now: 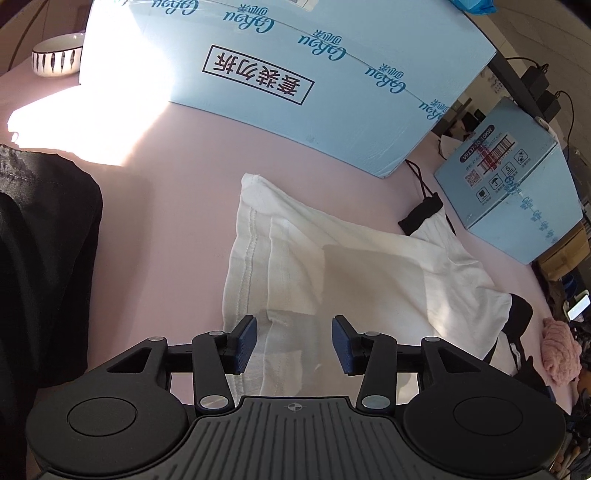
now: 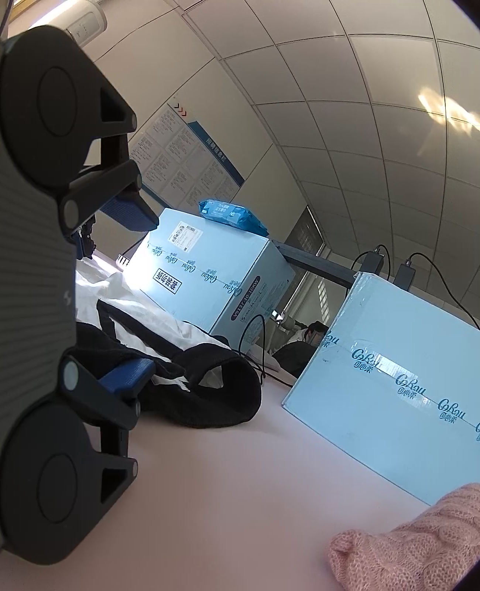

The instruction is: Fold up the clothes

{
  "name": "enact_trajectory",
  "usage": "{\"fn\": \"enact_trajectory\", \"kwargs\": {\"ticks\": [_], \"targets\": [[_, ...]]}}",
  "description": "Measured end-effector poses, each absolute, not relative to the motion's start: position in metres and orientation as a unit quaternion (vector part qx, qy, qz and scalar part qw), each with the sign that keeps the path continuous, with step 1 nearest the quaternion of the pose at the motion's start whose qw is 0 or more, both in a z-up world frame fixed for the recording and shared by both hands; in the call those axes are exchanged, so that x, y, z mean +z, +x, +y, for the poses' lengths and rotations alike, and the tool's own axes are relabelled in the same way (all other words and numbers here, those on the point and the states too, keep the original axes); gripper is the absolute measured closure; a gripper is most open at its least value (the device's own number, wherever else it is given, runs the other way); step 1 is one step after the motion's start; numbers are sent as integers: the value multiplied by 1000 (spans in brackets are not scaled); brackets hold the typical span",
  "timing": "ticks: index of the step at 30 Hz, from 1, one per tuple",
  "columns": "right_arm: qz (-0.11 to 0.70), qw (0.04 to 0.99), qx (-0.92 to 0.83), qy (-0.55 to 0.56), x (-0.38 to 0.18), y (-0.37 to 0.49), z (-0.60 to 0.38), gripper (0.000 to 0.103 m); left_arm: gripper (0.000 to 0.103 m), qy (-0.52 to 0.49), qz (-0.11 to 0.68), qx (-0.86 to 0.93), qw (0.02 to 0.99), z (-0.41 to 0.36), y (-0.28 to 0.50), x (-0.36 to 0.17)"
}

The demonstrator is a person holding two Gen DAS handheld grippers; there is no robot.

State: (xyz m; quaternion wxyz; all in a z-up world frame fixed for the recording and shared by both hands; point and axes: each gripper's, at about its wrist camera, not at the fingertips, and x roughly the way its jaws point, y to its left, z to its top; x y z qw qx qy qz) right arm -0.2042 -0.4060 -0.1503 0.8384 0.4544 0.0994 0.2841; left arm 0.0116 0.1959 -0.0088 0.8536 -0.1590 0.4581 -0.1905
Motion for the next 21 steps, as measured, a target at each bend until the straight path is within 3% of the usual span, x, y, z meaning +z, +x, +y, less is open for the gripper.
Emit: {"fn": "enact_trajectory", "kwargs": {"ticks": [16, 19, 21], "targets": [[94, 832, 289, 464, -152, -204, -408, 24, 62, -178, 456, -221, 843, 190, 22, -15], [93, 832, 290, 464, -152, -204, -408, 24, 71, -169, 461, -237, 838, 184, 16, -15], [92, 831, 290, 465, -152, -204, -407, 24, 86, -153, 456, -231, 846, 179, 11, -14]]}}
